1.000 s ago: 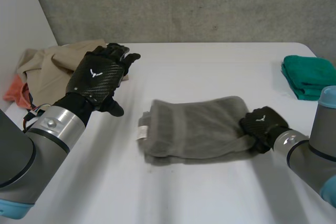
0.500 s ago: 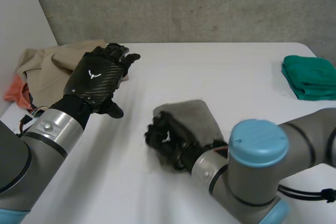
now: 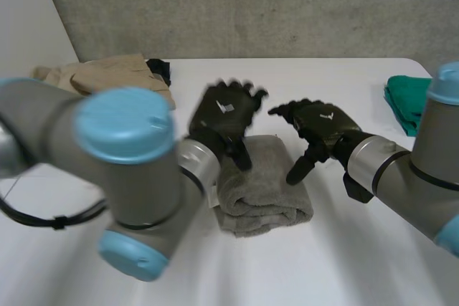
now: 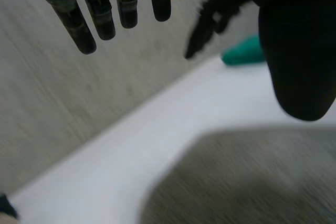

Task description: Fold the laundry.

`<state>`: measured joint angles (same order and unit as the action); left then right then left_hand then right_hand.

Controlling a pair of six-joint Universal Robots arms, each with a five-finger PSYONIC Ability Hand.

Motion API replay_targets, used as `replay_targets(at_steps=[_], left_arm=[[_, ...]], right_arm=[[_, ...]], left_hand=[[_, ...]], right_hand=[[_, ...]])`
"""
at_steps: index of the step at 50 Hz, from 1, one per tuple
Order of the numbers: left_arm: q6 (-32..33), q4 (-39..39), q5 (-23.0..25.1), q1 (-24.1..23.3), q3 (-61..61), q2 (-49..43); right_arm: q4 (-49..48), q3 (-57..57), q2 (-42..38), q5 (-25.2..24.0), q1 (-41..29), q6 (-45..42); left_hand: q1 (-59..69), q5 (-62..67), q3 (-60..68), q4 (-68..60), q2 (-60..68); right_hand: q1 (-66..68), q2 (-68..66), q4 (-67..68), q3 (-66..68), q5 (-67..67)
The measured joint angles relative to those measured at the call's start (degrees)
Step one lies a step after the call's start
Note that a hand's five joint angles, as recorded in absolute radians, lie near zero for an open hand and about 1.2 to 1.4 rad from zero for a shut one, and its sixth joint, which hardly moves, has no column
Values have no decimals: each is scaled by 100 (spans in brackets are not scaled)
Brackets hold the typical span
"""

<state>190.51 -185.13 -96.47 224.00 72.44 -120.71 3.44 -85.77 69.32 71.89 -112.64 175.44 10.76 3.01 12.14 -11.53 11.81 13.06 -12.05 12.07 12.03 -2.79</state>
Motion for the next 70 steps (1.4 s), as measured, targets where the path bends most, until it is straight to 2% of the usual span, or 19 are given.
replay_targets(at_steps=[6,13,19,27,31,34,37,38,41,44,46,50,58,63,70], left_arm=[[23,504,-582,-157,-589,-1060],[31,761,-851,-103,-610,-1489],[10,1037,-849,-27,-428,-1434],[25,1090,-726,42,-451,-634],[42,1067,-453,106,-541,-191],[53,1047,32,247,-602,124],[60,1046,611,392,-652,323],[60,1049,1050,485,-688,420],[52,1064,1851,640,-763,527],[36,1082,2545,787,-844,560],[28,1090,2812,853,-883,557],[21,1095,2995,915,-912,527],[15,1086,2944,913,-869,484],[12,1074,2922,903,-848,463],[7,1067,2921,901,-842,452]], right_arm=[[217,401,-795,79,-17,-265],[193,577,-1380,230,-46,-656],[154,601,-1518,559,-46,-1368],[-209,247,-1015,913,-107,-1825],[-676,-239,-484,956,-248,-1873],[-1133,-767,-103,939,-394,-1879],[-1537,-1271,96,912,-535,-1877],[-1774,-1573,151,899,-627,-1876],[-2208,-2042,153,894,-776,-1878],[-2631,-2329,20,912,-877,-1890],[-2899,-2413,-142,934,-924,-1919],[-3278,-2384,-505,964,-970,-2023],[-3679,-2075,-1041,962,-974,-2204],[-3845,-1953,-1167,947,-964,-2231],[-3932,-1781,-1197,915,-960,-2236]], left_hand=[[6,-1,0,-10,4],[6,0,0,-10,4],[34,1,0,-9,3],[35,-1,0,0,0],[35,-1,0,0,0],[35,-1,0,0,0],[36,-2,0,0,0],[35,-2,0,0,0],[35,-2,0,0,0],[35,-1,0,0,0],[35,-1,0,0,0],[35,-1,0,0,0],[35,-1,0,0,0],[35,-1,0,0,0],[35,-1,0,0,0]], right_hand=[[0,0,0,0,0],[0,0,0,0,0],[-94,0,0,0,0],[-94,0,0,0,0],[-94,0,0,0,0],[-94,0,0,0,0],[-94,0,0,0,0],[-94,0,0,0,0],[-94,0,0,0,0],[-94,0,0,0,0],[-94,0,0,0,0],[-94,0,0,0,0],[287,-419,410,416,-354],[1095,-1102,1128,1123,-444],[1123,-1107,1153,1138,-924]])
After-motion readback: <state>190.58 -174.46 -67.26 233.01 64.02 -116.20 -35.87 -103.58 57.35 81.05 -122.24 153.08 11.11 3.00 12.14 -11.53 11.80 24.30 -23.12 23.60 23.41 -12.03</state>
